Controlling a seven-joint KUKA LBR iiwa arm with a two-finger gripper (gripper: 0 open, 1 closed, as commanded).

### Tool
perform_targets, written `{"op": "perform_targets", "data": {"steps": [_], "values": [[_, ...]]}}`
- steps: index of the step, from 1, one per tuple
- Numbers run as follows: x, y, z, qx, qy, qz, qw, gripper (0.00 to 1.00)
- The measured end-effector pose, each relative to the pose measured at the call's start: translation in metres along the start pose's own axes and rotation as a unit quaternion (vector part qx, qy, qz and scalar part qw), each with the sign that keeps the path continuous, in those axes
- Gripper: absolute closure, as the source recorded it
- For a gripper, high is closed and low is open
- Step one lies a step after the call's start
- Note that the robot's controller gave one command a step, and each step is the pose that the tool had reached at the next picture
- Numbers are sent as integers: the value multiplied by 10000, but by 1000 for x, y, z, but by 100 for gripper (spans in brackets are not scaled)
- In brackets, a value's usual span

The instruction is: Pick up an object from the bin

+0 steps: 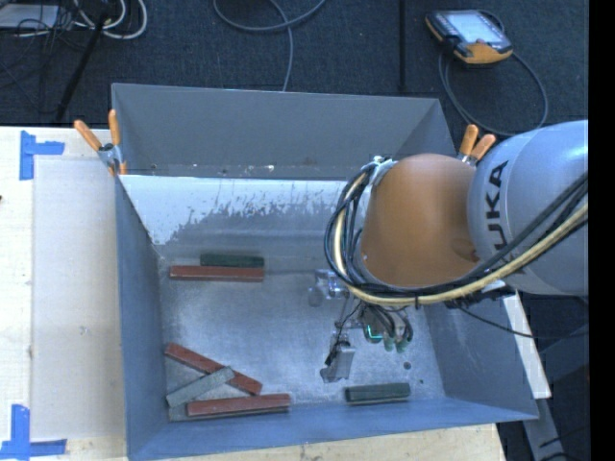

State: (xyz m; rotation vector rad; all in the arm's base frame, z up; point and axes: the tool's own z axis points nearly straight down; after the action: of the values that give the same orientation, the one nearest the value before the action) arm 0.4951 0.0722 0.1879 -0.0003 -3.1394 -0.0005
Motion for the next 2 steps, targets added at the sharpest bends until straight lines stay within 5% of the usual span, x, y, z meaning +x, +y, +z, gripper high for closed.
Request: {"op": "perform_targets", "data": {"steps": [1, 2], "values": [[0, -24, 37, -1, -23, -486, 9988, 0], [7, 7, 50, 15, 7, -530, 9986, 0]]}}
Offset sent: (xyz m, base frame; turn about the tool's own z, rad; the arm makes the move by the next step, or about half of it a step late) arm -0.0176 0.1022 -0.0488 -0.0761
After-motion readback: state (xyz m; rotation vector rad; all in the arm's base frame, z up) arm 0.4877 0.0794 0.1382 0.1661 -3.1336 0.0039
